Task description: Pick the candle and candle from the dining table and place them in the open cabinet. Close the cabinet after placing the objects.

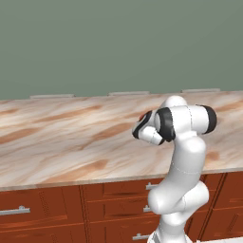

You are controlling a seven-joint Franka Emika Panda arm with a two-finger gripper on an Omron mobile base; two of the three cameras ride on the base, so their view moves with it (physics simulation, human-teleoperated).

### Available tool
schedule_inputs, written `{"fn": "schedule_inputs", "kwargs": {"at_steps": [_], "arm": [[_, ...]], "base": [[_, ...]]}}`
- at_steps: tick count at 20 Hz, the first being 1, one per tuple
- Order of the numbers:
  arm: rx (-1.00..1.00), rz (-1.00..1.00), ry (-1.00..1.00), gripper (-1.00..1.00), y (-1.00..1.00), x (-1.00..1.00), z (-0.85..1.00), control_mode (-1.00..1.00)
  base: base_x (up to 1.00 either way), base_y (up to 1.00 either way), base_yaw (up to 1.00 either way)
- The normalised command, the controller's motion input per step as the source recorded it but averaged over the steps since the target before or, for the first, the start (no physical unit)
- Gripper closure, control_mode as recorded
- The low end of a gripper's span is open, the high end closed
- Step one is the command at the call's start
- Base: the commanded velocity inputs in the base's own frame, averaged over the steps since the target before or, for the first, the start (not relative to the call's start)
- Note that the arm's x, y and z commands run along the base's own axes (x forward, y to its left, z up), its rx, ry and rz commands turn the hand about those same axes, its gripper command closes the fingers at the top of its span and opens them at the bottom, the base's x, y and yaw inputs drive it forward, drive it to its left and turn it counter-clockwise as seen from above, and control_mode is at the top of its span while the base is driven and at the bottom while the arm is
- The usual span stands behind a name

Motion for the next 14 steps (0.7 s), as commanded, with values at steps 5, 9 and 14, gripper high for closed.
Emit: {"fn": "schedule_inputs", "kwargs": {"at_steps": [5,9,14], "arm": [[0.0,0.0,0.0,1.0,0.0,0.0,-0.11,-1.0],[0.0,0.0,-0.03,1.0,0.0,-0.06,0.05,-1.0],[0.0,0.0,-0.06,1.0,0.0,-0.37,0.25,-1.0]], "base": [[0.0,0.0,0.0],[0.0,0.0,0.0],[0.0,0.0,0.0]]}}
